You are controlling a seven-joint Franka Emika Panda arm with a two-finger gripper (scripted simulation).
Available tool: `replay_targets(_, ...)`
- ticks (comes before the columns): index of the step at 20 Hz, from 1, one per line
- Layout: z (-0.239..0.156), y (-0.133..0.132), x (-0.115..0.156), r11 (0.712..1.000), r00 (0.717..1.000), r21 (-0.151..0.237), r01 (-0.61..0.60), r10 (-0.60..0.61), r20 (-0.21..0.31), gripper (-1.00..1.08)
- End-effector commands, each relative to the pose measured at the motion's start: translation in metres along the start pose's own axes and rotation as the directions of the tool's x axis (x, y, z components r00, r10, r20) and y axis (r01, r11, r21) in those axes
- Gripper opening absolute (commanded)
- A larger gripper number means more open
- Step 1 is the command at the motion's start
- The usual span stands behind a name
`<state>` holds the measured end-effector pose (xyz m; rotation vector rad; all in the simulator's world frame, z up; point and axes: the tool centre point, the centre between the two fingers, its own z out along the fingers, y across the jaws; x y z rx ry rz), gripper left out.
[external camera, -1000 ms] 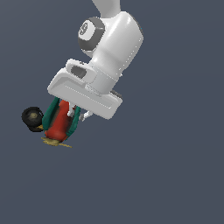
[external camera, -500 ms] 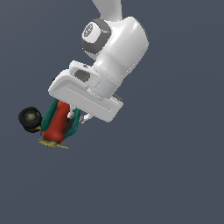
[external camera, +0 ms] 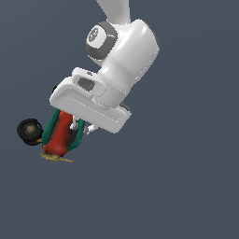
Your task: Pick up the object and move it to a goal position.
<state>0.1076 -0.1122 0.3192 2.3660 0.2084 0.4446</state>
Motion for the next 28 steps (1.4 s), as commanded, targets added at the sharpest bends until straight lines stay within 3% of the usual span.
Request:
replay_targets(1,0.0,0.003,0.008,1.0,1.0,-0.003,-0.002,0.002,-0.004,-1.0)
replay_targets(16,0.014,0.01,0.065,1.0,1.0,-0.004,-0.002,0.002,-0.002,-1.0)
replay_targets(28,0.016,0.012,0.08,1.0,1.0,-0.003,-0.003,0.003,-0.005,-1.0)
